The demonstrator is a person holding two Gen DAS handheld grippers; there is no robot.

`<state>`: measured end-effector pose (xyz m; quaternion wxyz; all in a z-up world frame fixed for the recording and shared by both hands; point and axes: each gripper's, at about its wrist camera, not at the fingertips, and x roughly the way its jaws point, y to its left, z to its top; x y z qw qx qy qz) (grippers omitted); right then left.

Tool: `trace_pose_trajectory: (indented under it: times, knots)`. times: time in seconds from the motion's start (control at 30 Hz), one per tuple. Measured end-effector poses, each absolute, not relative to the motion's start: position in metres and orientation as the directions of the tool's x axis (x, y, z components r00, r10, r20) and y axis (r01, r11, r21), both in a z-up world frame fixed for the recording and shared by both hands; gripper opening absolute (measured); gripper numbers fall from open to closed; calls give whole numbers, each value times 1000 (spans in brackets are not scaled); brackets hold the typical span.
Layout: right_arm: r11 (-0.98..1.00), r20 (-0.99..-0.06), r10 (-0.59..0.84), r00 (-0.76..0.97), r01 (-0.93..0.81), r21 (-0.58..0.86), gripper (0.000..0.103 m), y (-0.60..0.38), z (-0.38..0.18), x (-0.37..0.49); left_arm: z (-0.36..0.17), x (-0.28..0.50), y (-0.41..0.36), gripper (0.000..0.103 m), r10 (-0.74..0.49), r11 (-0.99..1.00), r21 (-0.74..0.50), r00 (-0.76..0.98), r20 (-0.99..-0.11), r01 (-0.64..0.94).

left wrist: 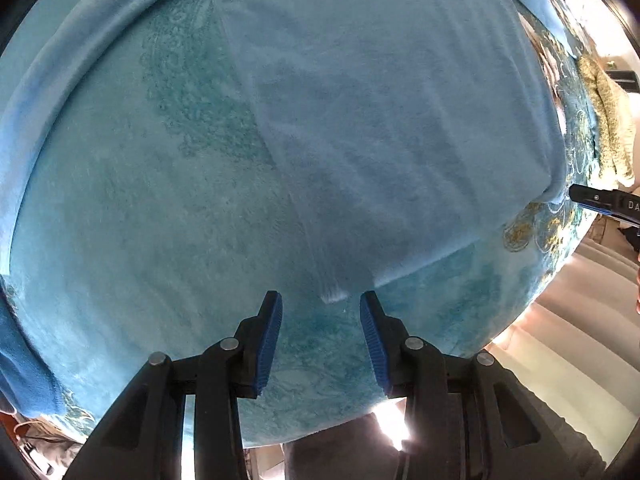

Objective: Fold clothes
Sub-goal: 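Grasp the sweater hem edge with the right tool and smooth it flat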

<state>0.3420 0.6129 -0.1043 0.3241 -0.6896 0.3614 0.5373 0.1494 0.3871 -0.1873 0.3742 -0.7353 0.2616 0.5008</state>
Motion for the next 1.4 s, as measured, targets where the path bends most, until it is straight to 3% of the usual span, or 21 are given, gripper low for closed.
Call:
trace_pose_trajectory:
  times: [0.1,0.17,0.23,0.33,0.53,0.7,0.83,0.93,1.03,1.07,1.23,1.4]
  knots:
    - [-541,-968,-183,169,-840,-45,31,613,-114,344,-184,147,396,42,-2,-581,-288,355,-935,-762]
    - [-536,-964,-218,149,-844,-9,6,611,-117,346,-182,145,402,42,13,-584,-297,358,-934,-755]
    - [-540,-965,-229,125,-841,19,0,610,-114,346,-179,142,408,39,36,-587,-300,346,-937,-752]
    - [-544,-975,-212,66,-837,61,0,617,-97,342,-170,128,419,29,100,-606,-317,325,-940,-730]
    - [-561,-993,-106,-43,-822,95,0,663,-48,318,-152,73,452,29,241,-677,-368,280,-929,-637]
    - [-626,-996,-85,-24,-777,72,4,668,-36,305,-147,40,477,29,290,-707,-381,248,-924,-596]
    - [-613,-991,-129,21,-787,64,4,652,-51,324,-136,75,499,29,281,-714,-376,249,-927,-591]
    - [-587,-983,-172,64,-808,50,7,636,-68,348,-128,40,441,34,272,-724,-369,249,-929,-584]
    - [-548,-972,-216,87,-835,48,35,623,-84,370,-132,46,401,48,254,-741,-371,277,-926,-560]
    - [-537,-970,-228,89,-842,49,37,619,-88,375,-136,53,392,49,245,-749,-372,293,-924,-549]
    - [-528,-965,-240,103,-848,41,37,611,-100,382,-155,87,360,52,180,-775,-358,362,-915,-520]
    - [-510,-962,-257,95,-859,51,32,613,-105,379,-167,112,362,52,96,-726,-320,370,-924,-609]
